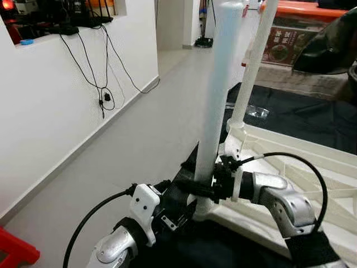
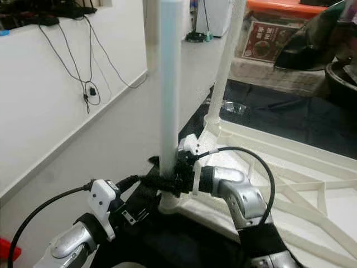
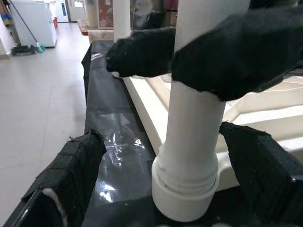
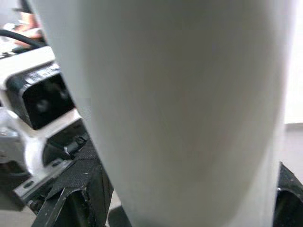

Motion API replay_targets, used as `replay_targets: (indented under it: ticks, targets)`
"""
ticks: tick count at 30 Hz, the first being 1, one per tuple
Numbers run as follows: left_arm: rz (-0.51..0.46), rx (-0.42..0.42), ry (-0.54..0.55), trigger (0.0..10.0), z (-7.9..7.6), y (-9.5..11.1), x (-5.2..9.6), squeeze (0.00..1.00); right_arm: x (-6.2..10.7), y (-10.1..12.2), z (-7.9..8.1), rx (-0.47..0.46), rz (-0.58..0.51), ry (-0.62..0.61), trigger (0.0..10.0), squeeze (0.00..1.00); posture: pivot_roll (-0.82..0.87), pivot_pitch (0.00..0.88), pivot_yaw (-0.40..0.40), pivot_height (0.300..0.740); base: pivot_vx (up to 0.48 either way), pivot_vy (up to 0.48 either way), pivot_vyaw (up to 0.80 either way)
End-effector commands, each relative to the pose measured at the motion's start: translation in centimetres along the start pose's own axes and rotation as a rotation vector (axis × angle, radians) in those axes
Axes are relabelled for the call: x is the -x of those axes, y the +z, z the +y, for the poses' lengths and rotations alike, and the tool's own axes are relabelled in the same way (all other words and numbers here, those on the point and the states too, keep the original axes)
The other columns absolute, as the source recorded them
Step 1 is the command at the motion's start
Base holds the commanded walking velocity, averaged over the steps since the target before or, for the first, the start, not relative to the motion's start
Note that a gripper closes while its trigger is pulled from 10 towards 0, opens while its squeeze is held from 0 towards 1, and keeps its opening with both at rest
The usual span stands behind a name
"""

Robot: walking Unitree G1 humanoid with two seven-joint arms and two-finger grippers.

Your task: Building children table

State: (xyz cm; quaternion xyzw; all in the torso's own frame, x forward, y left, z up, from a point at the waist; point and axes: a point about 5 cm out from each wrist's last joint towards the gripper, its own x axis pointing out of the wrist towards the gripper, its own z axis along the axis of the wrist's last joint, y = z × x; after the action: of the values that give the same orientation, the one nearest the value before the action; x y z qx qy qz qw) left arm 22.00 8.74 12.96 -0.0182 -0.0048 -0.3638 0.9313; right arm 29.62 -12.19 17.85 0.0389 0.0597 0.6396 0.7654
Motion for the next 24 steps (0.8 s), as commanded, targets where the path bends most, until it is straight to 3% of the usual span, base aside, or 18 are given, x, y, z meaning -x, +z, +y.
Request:
replay_targets:
  ticks: [1,4,5,6,17,18,20,21,22,23,24]
  targets:
    - [0.017,0.0,0.004,10.0,0.0,-0.4,0.2,0.0,-1.0,0.1,0.3,0.002,-0.003,0.08,10.0,0.0,0.13,0.021,-0.026,0.74,0.0,0.0,0.0]
    - [0.019,-0.001,0.002,10.0,0.0,-0.5,0.2,0.0,-1.7,0.6,0.3,0.011,-0.004,0.146,10.0,0.0,0.13,0.015,-0.027,0.74,0.0,0.0,0.0]
    - [0.02,-0.002,0.001,10.0,0.1,-0.5,0.2,0.0,-2.1,0.8,0.3,0.018,0.0,0.179,7.8,0.0,0.13,0.012,-0.027,0.74,0.0,0.0,0.0]
    - [0.021,-0.002,0.001,10.0,0.1,-0.5,0.3,0.0,-2.4,1.0,0.4,0.029,0.009,0.209,0.0,0.0,0.13,0.011,-0.026,0.74,0.0,0.0,0.0]
    - [0.022,0.0,-0.001,10.0,0.0,-0.6,0.3,0.0,-2.8,0.8,0.2,0.056,-0.02,0.166,0.0,0.0,0.12,0.007,-0.028,0.74,0.0,0.0,0.0]
    - [0.022,0.0,-0.002,10.0,0.0,-0.6,0.3,0.0,-3.0,0.5,0.0,0.051,-0.039,0.096,0.0,0.0,0.12,0.009,-0.027,0.74,0.0,0.0,0.0]
    - [0.021,0.0,-0.004,10.0,-0.1,-0.6,0.2,0.0,-3.2,0.1,-2.1,0.021,-0.085,-0.268,0.0,0.0,0.12,0.014,-0.027,0.74,0.0,0.0,0.0]
    - [0.021,0.0,-0.004,10.0,-0.1,-0.6,0.2,0.0,-3.2,0.1,-2.1,0.021,-0.085,-0.268,0.0,0.0,0.12,0.014,-0.027,0.74,0.0,0.0,0.0]
    - [0.022,0.001,-0.005,10.0,-0.1,-0.6,0.2,0.0,-3.0,0.0,-3.2,0.01,-0.107,-0.447,0.0,0.0,0.12,0.021,-0.023,0.74,0.0,0.0,0.0]
    - [0.022,0.001,-0.005,10.0,-0.1,-0.6,0.2,0.0,-3.0,0.0,-3.2,0.01,-0.107,-0.447,0.0,0.0,0.12,0.021,-0.023,0.74,0.0,0.0,0.0]
    - [0.023,0.002,-0.005,10.0,-0.1,-0.6,0.2,0.0,-2.4,0.0,-4.2,0.012,-0.126,-0.655,0.0,0.0,0.12,0.023,-0.022,0.74,0.0,0.0,0.0]
